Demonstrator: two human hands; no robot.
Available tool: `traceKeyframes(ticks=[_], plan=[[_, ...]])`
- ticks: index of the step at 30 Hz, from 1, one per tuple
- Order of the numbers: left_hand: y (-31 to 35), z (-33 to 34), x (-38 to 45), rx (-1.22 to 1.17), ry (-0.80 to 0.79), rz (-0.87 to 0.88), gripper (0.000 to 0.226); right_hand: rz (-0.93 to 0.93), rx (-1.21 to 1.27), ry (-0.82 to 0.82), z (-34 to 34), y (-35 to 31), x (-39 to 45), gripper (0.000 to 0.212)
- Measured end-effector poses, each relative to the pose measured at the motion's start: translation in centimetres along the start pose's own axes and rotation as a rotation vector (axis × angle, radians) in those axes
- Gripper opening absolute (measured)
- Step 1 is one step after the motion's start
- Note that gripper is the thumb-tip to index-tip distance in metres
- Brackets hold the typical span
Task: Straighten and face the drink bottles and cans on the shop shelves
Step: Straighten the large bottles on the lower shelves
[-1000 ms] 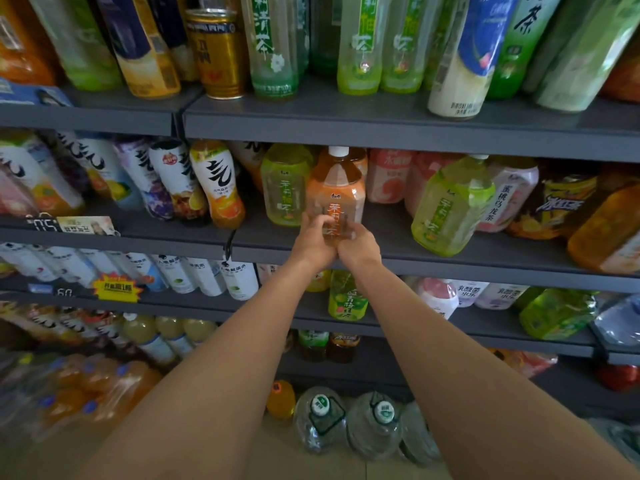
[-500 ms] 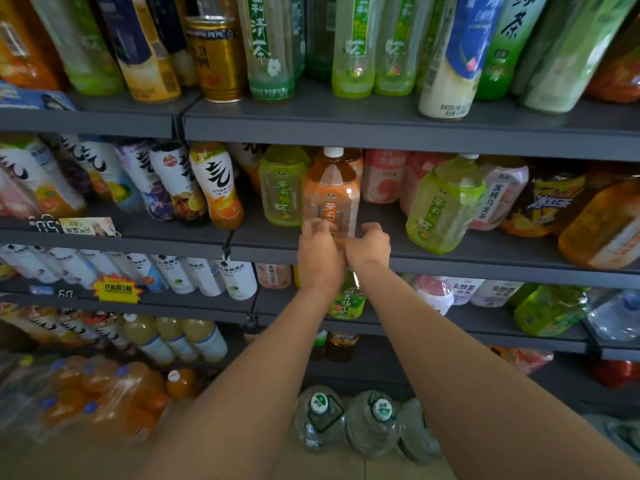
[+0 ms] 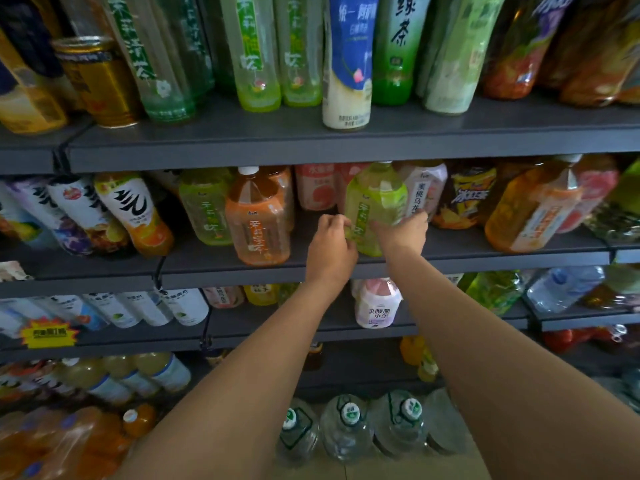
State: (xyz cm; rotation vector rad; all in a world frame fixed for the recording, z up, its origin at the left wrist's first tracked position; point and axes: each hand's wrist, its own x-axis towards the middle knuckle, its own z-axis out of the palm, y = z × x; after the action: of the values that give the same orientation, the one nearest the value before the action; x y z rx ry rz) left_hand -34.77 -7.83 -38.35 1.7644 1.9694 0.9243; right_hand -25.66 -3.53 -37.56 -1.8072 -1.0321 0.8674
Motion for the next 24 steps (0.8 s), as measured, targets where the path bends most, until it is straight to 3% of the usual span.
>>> traceKeyframes(ticks=[6, 14, 24], plan=[[0.3, 0.2, 1.2, 0.047, -0.074, -0.008, 0.032, 0.027, 0.045, -0.061, 1.0, -0.3, 2.5, 0.081], [-1.9, -0.5, 1.3, 0.114, -0.147, -0.047, 0.033, 0.072, 0.068, -0.128, 2.5, -0.4, 4.9, 0.102], [-2.5, -0.9, 1.0, 0.072, -0.155, -0.086, 0.036, -0.18, -0.111, -0.024, 0.0, 0.2, 1.1, 0.077]])
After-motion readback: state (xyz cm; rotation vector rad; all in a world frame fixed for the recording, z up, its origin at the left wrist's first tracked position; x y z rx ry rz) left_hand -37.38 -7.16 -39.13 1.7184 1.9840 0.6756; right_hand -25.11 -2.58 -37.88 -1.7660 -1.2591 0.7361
